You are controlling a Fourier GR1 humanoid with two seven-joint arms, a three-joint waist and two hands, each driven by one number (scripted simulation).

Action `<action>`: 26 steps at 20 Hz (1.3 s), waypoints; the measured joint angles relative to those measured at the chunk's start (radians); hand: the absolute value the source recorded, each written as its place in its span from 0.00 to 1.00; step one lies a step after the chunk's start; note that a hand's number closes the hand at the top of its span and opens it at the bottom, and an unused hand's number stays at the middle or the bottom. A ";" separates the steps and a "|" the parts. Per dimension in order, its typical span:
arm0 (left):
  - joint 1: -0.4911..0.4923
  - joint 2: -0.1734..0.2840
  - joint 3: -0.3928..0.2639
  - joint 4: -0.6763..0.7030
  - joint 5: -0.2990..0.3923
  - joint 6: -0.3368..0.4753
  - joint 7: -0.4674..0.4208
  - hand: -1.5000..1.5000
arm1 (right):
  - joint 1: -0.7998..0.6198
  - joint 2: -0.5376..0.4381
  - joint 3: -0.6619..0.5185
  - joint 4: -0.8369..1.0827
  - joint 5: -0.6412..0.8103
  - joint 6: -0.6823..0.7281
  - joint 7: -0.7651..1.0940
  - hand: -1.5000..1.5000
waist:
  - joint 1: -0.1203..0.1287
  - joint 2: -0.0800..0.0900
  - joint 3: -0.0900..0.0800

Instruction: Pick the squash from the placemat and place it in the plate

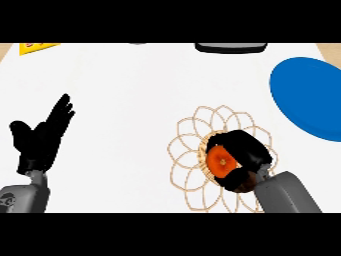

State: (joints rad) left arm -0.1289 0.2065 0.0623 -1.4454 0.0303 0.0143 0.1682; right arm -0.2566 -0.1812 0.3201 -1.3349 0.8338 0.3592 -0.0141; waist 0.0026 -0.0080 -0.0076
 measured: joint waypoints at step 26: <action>-0.024 0.007 0.027 0.024 -0.003 -0.020 0.000 0.50 | 0.125 -0.202 -0.457 -0.396 -0.239 -0.257 -0.259 1.00 | -0.008 0.007 0.008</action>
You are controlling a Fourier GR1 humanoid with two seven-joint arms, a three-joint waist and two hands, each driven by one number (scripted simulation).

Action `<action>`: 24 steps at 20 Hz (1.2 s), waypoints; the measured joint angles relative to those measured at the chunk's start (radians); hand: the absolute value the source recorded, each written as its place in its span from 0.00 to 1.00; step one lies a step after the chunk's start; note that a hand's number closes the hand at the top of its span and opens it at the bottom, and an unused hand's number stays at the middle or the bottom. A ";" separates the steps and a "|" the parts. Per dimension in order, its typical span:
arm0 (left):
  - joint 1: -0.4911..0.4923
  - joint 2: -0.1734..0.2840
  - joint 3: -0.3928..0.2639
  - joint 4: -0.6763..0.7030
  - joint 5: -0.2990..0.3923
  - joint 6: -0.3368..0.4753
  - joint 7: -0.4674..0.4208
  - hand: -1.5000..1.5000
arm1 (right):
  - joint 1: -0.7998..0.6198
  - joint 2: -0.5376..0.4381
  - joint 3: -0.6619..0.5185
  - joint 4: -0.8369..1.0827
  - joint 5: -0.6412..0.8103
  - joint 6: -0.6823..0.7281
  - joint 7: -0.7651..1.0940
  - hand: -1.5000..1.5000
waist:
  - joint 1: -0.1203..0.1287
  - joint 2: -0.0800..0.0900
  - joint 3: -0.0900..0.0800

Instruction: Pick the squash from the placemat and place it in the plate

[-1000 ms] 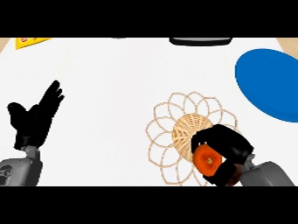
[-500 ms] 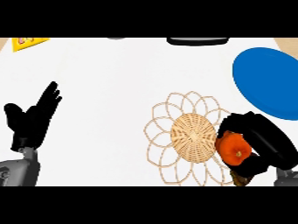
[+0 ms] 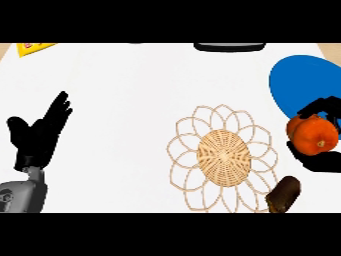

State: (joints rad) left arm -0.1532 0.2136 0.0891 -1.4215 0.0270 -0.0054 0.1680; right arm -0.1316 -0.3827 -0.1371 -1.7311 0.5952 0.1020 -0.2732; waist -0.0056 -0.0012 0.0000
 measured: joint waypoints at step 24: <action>-0.053 -0.033 -0.018 0.009 -0.022 -0.002 0.016 0.50 | -0.516 -0.285 -0.191 1.221 0.056 -0.024 -0.347 0.00 | 0.050 0.019 0.003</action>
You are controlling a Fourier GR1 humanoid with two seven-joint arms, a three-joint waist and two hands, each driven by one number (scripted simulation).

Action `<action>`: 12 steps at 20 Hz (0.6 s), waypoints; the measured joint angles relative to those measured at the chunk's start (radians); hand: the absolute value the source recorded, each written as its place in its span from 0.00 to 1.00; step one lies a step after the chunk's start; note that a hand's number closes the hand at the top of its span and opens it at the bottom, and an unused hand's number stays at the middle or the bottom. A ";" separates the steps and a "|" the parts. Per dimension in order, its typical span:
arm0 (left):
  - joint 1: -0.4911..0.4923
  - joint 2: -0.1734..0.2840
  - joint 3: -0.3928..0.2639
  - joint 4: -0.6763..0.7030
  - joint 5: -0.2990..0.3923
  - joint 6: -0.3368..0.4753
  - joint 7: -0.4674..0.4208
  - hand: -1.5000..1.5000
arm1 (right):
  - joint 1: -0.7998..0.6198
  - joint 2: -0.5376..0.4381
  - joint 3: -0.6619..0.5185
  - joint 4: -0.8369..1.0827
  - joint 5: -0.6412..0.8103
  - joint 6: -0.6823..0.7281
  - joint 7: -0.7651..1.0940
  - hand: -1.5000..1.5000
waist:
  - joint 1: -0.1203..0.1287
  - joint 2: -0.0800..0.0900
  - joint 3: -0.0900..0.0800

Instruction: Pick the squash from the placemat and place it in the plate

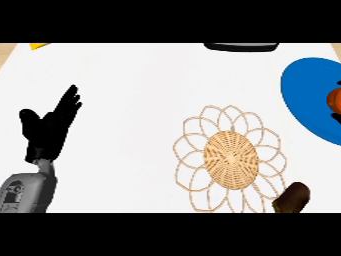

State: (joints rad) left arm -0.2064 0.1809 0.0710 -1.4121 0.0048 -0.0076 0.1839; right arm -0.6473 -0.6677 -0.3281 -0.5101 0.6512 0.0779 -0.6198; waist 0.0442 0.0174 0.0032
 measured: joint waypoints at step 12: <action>0.014 0.005 0.011 0.015 0.003 -0.013 -0.025 0.50 | -0.121 -0.049 -0.088 0.180 -0.097 0.125 -0.321 0.00 | -0.009 -0.005 0.000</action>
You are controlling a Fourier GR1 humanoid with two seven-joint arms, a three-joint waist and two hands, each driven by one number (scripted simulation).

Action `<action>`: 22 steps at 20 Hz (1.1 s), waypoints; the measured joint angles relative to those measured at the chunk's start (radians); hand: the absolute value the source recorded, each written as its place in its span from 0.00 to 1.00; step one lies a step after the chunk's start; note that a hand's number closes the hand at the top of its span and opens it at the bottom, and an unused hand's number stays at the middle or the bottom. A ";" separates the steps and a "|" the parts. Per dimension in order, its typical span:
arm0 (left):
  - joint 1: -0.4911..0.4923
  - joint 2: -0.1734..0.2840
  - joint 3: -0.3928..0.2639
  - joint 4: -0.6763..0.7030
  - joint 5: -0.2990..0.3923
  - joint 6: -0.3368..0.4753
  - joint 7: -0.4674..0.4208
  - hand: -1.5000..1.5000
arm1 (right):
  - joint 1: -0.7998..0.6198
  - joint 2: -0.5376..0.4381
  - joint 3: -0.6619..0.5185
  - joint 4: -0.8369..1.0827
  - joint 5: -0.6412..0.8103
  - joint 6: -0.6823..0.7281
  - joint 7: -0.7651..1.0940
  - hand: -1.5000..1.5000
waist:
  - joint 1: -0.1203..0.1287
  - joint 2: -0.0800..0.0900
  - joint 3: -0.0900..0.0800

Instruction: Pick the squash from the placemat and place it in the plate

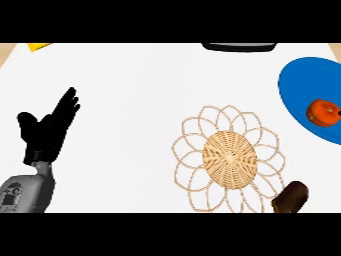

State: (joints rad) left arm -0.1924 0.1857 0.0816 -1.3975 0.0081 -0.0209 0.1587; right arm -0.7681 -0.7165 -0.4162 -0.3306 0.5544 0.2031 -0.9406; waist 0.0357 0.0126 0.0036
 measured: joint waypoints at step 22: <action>-0.013 -0.002 0.007 -0.009 0.000 0.004 0.018 0.50 | -0.024 -0.133 -0.097 0.115 -0.225 0.381 0.246 0.00 | -0.001 0.006 0.003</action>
State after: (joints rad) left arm -0.2053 0.1832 0.0887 -1.4064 0.0083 -0.0168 0.1763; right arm -0.7916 -0.8497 -0.5131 -0.2153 0.3299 0.5837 -0.6945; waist 0.0343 0.0189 0.0062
